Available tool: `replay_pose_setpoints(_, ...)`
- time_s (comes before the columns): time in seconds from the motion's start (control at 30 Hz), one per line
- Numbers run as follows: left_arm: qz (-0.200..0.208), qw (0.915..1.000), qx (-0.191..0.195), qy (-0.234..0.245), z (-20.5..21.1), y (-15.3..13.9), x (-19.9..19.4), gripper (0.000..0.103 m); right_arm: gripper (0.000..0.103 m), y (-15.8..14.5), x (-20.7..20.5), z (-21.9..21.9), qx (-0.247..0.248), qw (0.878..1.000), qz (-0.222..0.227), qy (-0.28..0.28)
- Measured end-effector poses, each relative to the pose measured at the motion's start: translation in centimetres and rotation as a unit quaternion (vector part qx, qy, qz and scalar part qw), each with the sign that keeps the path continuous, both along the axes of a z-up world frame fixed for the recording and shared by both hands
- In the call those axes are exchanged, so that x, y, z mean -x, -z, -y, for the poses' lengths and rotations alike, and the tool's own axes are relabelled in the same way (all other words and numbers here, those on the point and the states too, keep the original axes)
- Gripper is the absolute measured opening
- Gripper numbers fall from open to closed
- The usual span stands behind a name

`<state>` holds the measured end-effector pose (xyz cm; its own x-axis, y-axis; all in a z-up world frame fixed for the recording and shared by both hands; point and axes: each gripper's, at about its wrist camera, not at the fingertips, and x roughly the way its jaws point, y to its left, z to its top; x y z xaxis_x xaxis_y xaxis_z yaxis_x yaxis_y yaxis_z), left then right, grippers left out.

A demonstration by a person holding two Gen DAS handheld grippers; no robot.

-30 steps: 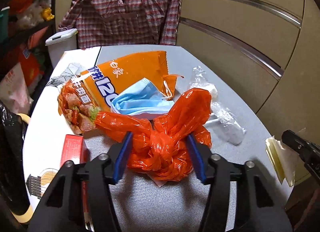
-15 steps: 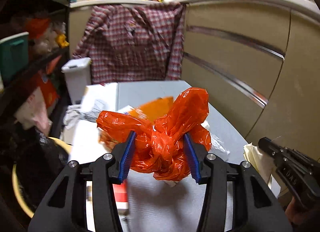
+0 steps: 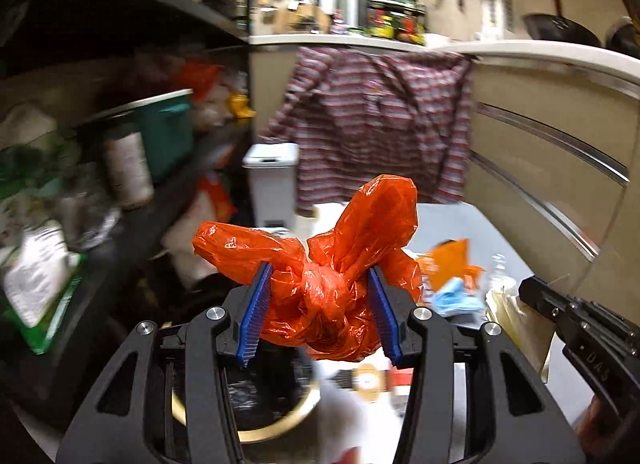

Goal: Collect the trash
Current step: 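Carry the orange bag with the left tool over the bin and release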

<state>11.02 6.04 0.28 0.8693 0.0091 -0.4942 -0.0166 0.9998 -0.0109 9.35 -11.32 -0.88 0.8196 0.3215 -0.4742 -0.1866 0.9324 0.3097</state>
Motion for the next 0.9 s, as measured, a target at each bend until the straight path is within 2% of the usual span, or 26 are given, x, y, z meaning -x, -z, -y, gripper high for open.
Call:
replay_pose_setpoints(0.17, -0.002, 0.9984, 0.027, -0.05, -5.2, 0.7, 1.3, 0.047, 0.001, -0.8, -0.8, -5.1, 0.01, 0.999, 0.009, -0.047)
replay_pose_setpoints(0.37, -0.011, 0.9952, 0.033, -0.091, -9.4, 2.2, 1.8, 0.047, 0.001, -0.1, -2.5, -10.2, 0.019, 0.996, 0.002, -0.085)
replay_pose_setpoints(0.57, -0.028, 0.9935, 0.023, -0.108, -10.9, 3.8, 0.4, 0.047, 0.001, 1.5, -4.4, -14.6, 0.03, 0.993, -0.01, -0.111)
replay_pose_setpoints(0.9, -0.062, 0.9886, 0.029, -0.134, -13.7, 7.1, -2.4, 0.048, 0.001, 4.5, -7.8, -17.7, 0.033, 0.992, -0.039, -0.119)
